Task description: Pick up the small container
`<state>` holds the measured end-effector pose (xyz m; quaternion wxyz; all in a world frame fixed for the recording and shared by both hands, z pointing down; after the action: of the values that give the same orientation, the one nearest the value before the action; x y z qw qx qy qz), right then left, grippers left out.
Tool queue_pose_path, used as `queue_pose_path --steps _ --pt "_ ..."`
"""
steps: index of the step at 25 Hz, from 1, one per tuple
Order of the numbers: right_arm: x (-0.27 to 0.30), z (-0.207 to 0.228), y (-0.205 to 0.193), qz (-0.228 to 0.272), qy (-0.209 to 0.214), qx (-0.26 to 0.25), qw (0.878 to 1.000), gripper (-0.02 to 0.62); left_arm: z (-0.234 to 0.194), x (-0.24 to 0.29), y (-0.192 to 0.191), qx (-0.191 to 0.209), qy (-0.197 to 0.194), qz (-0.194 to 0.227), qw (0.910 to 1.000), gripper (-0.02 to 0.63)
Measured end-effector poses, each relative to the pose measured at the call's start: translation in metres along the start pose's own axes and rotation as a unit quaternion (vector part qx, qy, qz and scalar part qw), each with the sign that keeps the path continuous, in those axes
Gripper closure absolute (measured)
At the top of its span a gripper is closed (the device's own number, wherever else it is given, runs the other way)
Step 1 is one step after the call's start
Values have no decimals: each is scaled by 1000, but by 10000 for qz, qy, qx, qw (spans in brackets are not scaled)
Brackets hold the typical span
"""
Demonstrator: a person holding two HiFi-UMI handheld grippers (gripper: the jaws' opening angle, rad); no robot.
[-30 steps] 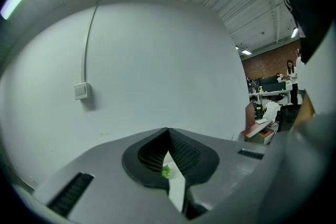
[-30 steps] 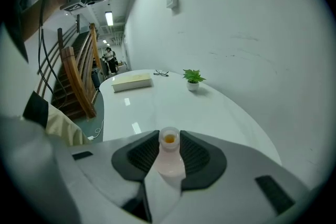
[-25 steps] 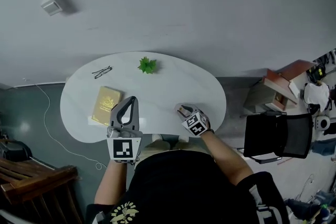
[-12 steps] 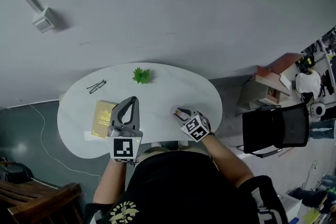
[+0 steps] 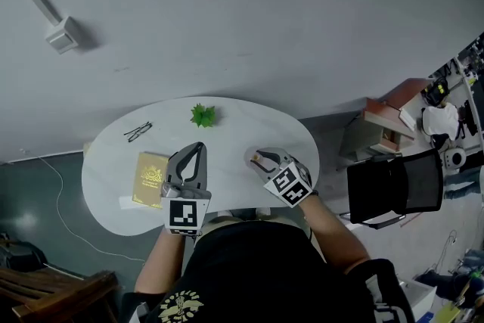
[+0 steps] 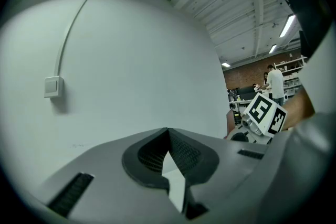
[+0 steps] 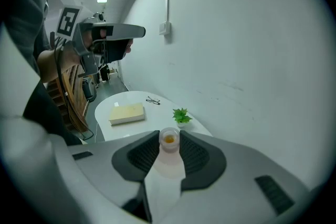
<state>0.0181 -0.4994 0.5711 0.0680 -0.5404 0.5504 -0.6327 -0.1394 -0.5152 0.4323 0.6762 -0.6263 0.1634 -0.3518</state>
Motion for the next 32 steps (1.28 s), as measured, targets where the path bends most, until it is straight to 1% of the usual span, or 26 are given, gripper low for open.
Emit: queue_pose_path --steps 4,9,16,21,26,32 --pt "-14 8 26 122 -1 161 9998 462 0 2 -2 -26 -35 -71 10000 601" --pt "-35 18 58 449 -62 215 9987 462 2 5 0 -21 -34 -52 10000 601" --pt "-63 25 85 640 -18 229 9977 462 12 12 4 -4 -105 -18 9999 601" --pt "-78 29 92 772 -65 223 9967 462 24 14 10 45 -173 3 9998 601" --pt "-88 29 91 786 -119 124 9968 461 34 18 15 83 -242 33 9997 601" --pt "-99 27 86 832 -57 156 9964 462 50 20 15 122 -338 -3 9994 601"
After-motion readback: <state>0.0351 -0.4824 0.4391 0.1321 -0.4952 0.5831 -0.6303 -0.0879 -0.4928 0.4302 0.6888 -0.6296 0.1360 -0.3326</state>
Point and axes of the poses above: the fingertips, and each gripper's own axes: x forward along the fingers, z to its right, y out of its top, the point moved 4 cm from there along -x, backward along the fingers, and after that the axes turned 13 degrees about -y, right-handed, at the moved point
